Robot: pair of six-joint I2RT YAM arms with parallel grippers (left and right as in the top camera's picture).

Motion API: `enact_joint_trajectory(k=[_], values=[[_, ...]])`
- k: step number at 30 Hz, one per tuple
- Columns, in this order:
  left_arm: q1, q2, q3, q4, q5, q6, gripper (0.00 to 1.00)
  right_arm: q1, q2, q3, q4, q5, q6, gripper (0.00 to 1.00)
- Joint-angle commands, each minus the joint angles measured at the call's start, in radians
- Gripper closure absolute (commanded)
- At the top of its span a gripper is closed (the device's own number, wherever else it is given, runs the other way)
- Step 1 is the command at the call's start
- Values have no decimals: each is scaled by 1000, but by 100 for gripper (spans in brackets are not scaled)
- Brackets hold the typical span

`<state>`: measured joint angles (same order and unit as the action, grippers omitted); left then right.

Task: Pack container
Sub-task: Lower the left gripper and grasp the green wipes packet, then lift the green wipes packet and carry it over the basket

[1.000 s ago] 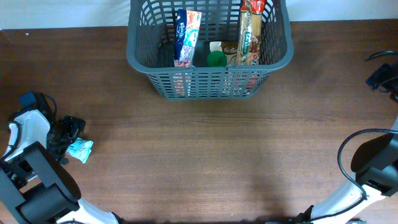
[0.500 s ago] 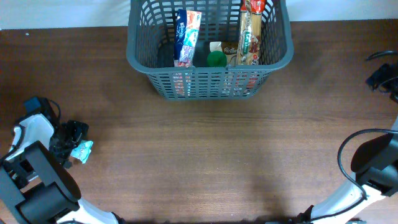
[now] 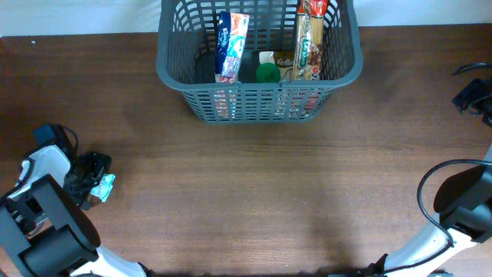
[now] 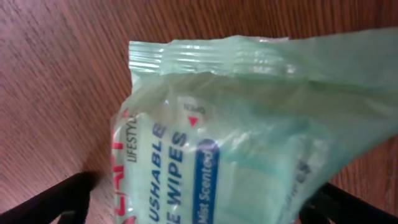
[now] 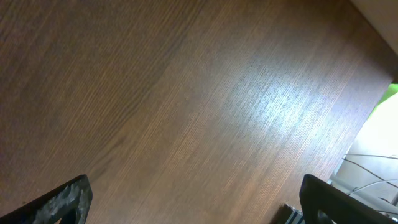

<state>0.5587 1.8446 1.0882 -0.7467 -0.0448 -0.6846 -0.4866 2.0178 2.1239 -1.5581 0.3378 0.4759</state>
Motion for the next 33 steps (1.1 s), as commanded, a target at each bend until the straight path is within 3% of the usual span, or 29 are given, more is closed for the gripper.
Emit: enact_joint_trajectory(k=[1,5,7,8,14,17,20,26,33], values=[[9,-8,-22,7,3,-3,27,-5,3,-6,3,2,16,1],[9,-8,-22,6,4,-3,64,-5,3,-6,3,2,16,1],[9,-9,-21,6,7,-3,92,-5,3,-6,3,2,16,1],[9,-9,-21,6,14,-3,98,-5,3,-6,3,2,16,1],[6,-29,63,-32,68,11,98,-5,3,-6,3,2,16,1],[-5,-56,182,-80,66,113,98,-5,3,-6,3,2,16,1],[-31,-94,347,-169,19,186,98,-5,3,-6,3,2,16,1],[-122,-153,775,-341,-50,220,98,-5,3,-6,3,2,16,1],[-388,-161,1196,-321,-16,288,98,-5,3,-6,3,2,16,1]])
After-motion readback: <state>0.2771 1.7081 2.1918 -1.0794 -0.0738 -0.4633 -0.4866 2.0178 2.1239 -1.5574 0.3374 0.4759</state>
